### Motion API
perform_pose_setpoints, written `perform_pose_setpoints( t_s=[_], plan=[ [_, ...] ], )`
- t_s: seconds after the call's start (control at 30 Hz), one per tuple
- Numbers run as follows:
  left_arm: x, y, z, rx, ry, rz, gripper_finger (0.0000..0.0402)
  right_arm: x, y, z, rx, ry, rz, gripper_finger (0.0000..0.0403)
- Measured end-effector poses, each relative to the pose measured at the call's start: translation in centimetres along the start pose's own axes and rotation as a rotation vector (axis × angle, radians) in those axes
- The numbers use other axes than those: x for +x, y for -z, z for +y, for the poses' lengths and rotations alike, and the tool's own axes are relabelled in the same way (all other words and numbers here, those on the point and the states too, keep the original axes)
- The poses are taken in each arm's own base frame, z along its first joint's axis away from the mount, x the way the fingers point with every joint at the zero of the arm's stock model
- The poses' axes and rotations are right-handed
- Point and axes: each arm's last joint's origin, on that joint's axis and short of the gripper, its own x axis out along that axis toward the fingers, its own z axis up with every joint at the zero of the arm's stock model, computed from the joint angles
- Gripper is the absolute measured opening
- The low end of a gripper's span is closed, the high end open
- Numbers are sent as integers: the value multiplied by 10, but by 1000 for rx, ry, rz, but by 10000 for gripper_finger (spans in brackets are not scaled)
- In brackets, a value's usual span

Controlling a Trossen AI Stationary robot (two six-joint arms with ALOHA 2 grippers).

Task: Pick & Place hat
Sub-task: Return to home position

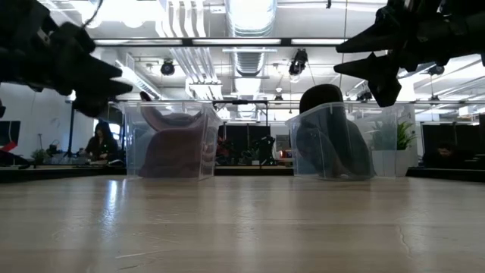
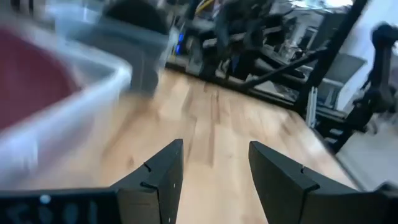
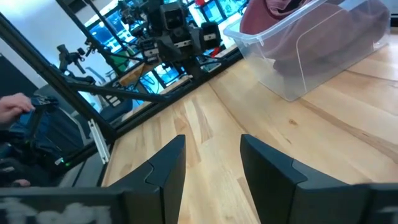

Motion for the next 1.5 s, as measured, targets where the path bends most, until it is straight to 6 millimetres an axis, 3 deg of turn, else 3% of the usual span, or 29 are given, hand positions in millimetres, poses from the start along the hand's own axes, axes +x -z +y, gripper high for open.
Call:
perform_pose_setpoints(
  t_s=[0.27, 0.53, 1.5],
  plan=[
    [-6, -5, -1, 281, 9, -123, 177, 0, 0, 0, 0, 0, 0, 145],
    [-18, -5, 0, 283, 15, -164, 177, 0, 0, 0, 0, 0, -1, 146],
    [-17, -4, 0, 252, 23, -143, 177, 0, 0, 0, 0, 0, 0, 145]
  ],
)
